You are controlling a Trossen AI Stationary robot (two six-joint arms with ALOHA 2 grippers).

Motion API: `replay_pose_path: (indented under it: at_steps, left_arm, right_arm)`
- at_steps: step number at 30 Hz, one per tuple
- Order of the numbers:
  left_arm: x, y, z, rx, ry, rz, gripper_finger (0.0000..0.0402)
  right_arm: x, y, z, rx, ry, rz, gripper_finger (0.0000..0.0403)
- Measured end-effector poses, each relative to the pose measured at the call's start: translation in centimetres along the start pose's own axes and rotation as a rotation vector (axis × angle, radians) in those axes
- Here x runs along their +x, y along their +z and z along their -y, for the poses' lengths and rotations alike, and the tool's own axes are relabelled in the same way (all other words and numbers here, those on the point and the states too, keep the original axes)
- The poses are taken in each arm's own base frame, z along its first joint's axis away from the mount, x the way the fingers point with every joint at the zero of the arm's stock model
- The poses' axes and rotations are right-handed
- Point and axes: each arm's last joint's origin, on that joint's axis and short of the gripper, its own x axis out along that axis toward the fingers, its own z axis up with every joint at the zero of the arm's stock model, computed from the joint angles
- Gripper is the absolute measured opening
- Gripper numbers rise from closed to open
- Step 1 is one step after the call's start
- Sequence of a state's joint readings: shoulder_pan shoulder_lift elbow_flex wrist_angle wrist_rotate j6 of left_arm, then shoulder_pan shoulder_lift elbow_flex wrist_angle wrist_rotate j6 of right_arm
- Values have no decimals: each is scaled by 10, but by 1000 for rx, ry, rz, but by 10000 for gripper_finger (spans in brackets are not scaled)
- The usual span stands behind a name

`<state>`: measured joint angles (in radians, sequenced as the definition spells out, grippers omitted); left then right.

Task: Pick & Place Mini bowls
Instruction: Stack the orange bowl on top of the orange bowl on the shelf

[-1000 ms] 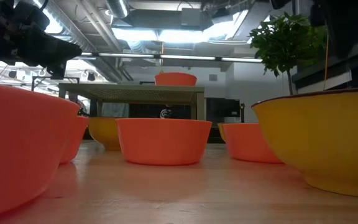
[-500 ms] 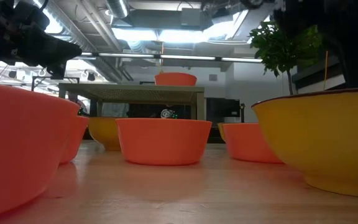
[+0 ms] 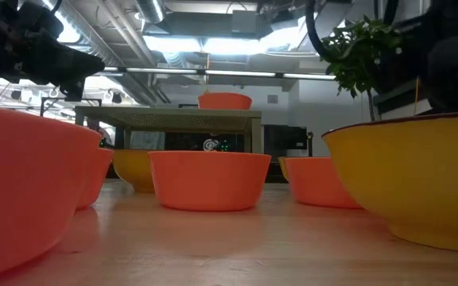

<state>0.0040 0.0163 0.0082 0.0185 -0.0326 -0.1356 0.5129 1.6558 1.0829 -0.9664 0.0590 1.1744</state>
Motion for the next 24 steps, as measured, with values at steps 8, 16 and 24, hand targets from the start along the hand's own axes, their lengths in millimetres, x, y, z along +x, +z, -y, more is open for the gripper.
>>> replay_pose_path:
  at_steps: [8, 16, 24]
  left_arm:
    - [0, 0, 0, 0, 0, 0, 38]
    - [0, 0, 0, 0, 0, 0, 38]
    - [0, 0, 0, 0, 0, 0, 38]
  right_arm:
    - [8, -3, 5, 2, 36, 3, 176]
    - [8, -3, 6, 1, 31, 2, 176]
    - [8, -4, 6, 1, 35, -12, 118]
